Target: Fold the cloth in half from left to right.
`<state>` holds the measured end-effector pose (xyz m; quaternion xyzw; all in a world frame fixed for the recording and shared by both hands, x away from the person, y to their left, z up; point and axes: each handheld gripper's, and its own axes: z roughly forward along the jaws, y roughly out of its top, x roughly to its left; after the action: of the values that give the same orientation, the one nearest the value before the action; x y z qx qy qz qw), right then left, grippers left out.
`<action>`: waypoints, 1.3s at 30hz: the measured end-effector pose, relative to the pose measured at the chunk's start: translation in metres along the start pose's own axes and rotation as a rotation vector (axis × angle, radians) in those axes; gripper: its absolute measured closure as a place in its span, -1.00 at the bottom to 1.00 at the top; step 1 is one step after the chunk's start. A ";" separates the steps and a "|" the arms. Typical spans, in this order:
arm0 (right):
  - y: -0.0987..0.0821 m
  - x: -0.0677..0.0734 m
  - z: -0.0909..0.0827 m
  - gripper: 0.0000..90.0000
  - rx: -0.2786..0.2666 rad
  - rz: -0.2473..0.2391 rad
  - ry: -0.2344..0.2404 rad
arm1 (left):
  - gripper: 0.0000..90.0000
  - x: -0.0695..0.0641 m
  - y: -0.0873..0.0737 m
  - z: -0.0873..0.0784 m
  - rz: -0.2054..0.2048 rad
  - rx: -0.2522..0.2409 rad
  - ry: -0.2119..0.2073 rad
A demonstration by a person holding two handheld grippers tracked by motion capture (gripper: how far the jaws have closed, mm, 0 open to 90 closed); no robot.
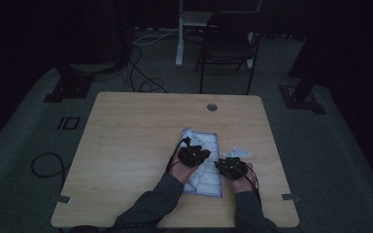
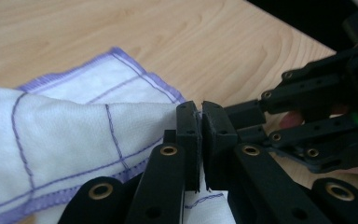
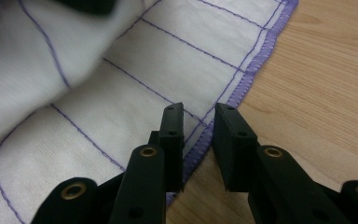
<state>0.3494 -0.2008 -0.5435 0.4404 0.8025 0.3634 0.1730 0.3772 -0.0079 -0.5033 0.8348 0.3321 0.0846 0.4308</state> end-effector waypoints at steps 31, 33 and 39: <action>0.000 0.000 0.000 0.65 -0.004 0.006 0.001 | 0.85 0.036 -0.043 -0.053 -0.042 0.025 0.057; 0.000 0.000 0.000 0.65 -0.004 0.005 0.001 | 0.87 0.036 -0.048 -0.050 -0.044 0.039 0.055; 0.000 0.000 0.000 0.65 -0.004 0.006 0.002 | 0.87 0.028 -0.055 -0.044 -0.031 0.059 0.040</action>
<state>0.3494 -0.2011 -0.5439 0.4419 0.8007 0.3661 0.1722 0.3529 0.0609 -0.5235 0.8400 0.3561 0.0848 0.4005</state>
